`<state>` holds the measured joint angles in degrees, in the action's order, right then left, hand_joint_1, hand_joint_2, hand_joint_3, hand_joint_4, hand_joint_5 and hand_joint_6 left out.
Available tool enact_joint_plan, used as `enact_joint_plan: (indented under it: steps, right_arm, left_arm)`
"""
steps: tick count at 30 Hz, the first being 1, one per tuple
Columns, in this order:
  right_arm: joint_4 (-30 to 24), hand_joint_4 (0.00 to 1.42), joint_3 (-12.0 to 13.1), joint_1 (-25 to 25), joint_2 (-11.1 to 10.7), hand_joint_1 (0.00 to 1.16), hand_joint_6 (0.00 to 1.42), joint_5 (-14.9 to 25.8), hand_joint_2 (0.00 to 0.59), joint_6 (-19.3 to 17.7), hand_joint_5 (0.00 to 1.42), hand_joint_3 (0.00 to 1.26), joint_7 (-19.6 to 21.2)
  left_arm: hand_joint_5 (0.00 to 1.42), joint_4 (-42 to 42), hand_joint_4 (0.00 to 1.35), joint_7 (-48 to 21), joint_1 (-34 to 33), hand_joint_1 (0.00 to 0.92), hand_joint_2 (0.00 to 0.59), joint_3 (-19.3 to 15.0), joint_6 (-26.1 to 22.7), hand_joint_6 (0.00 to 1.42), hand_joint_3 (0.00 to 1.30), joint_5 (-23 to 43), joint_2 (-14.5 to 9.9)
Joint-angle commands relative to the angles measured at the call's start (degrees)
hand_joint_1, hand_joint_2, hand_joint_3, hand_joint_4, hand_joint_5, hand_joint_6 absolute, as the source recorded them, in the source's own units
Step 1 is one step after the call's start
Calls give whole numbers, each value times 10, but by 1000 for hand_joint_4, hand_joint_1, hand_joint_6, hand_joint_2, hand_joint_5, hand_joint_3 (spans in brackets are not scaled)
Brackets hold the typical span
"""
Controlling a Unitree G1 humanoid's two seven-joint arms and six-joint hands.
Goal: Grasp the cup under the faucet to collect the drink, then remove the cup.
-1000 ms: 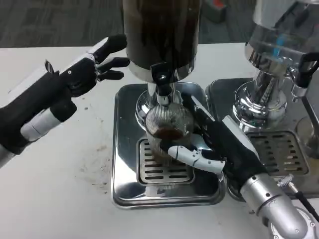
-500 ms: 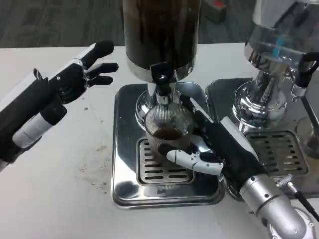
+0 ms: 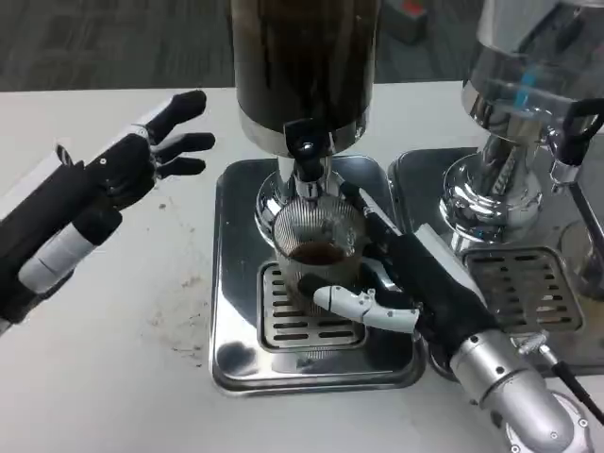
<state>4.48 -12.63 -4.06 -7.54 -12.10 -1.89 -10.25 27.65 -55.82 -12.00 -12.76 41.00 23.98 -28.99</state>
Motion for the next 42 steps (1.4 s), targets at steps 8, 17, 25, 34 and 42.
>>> enact_joint_plan:
  steps: [8,17,25,34,42]
  right_arm:
    - [14,0,-18,-11,-4,703,35,-23,188,17,0,0,0]
    - [10,0,-23,-9,2,694,33,-42,193,36,0,0,11]
    - [13,0,-32,-9,12,647,45,-59,202,57,0,0,26]
    - [13,7,-47,-11,27,583,136,-88,200,93,53,0,56]
    - [15,85,-66,-12,32,609,218,-113,205,116,151,53,75]
  left_arm:
    - [102,-7,15,12,13,0,110,-6,-2,180,75,-13,-10]
    - [102,-11,24,20,20,0,121,-10,-4,180,85,-16,-13]
    - [102,-17,29,26,26,0,121,-11,-6,180,86,-18,-16]
    - [102,-21,36,30,30,0,114,-12,-8,180,95,-22,-19]
    - [102,-24,36,33,34,0,110,-11,-8,183,96,-23,-22]
